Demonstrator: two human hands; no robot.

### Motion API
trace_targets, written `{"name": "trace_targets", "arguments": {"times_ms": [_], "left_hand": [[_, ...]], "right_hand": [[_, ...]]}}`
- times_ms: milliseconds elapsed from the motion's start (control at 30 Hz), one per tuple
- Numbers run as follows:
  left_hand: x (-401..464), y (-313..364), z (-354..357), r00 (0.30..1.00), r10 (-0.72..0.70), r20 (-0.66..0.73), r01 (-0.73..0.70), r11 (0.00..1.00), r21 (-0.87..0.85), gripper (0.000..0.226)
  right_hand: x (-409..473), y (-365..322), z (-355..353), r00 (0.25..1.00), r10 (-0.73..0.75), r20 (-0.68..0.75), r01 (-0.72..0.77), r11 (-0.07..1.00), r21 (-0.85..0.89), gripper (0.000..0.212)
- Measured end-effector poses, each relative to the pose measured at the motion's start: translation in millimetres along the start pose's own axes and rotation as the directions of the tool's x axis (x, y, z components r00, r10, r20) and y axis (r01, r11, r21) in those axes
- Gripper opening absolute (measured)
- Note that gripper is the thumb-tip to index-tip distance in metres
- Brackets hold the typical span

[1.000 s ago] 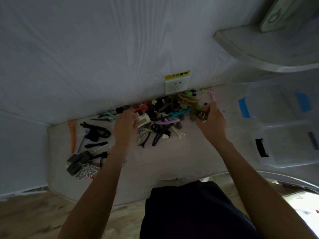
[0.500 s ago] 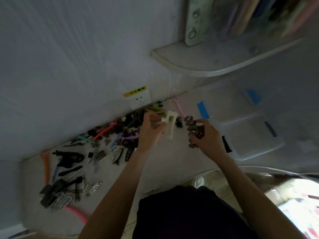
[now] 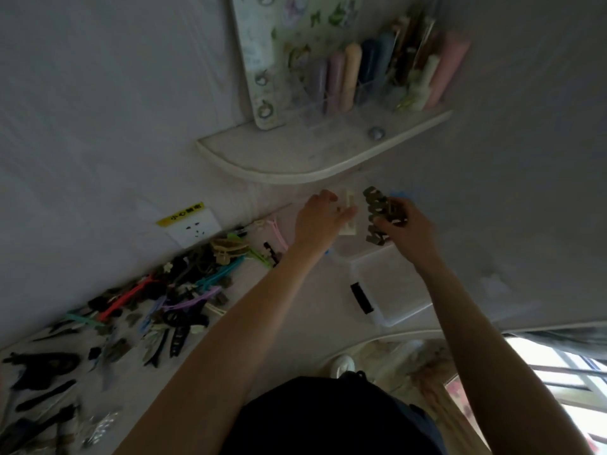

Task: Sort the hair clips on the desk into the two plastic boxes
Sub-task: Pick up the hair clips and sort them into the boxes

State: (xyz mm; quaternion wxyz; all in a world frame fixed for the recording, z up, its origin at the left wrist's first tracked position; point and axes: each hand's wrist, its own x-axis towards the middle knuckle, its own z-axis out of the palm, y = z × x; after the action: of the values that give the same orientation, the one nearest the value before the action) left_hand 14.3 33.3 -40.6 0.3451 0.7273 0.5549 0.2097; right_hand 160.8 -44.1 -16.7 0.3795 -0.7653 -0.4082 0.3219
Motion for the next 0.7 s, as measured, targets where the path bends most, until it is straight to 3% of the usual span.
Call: {"name": "trace_targets", "arguments": {"times_ms": [100,167,333,467,600,700], "left_hand": [[3.3,-1.5,9.5,0.981,0.192,-0.008,-0.175,0.908,0.380,0.045],[3.1,-8.5,12.1,0.965,0.261,0.006,-0.233,0.851,0.470,0.034],[-13.4,-35.2,4.1,0.941,0.332,-0.063,-0.299,0.906,0.298,0.023],[-26.0,-57.1,3.0,0.940,0.333,-0.068,-0.312,0.926,0.212,0.028],[-29.3,-57.2,5.4,0.966,0.244,-0.082,-0.240,0.969,0.050,0.038],[-32.0,-57.6,3.0,0.972,0.221,-0.082,-0.221,0.975,0.016,0.038]], "right_hand": [[16.5,-0.1,-0.1,0.997,-0.066,0.030,0.070,0.985,-0.158,0.047],[23.6,-0.1,3.3,0.994,-0.098,0.047,0.106,0.974,-0.202,0.049],[39.5,5.8,14.5,0.985,-0.152,0.083,0.173,0.869,-0.463,0.041],[41.0,4.9,25.9,0.971,-0.142,0.193,0.214,0.875,-0.434,0.041],[37.9,9.0,37.8,0.929,-0.101,0.355,0.257,0.867,-0.426,0.043],[33.9,8.2,37.8,0.934,-0.157,0.322,0.289,0.862,-0.417,0.035]]}}
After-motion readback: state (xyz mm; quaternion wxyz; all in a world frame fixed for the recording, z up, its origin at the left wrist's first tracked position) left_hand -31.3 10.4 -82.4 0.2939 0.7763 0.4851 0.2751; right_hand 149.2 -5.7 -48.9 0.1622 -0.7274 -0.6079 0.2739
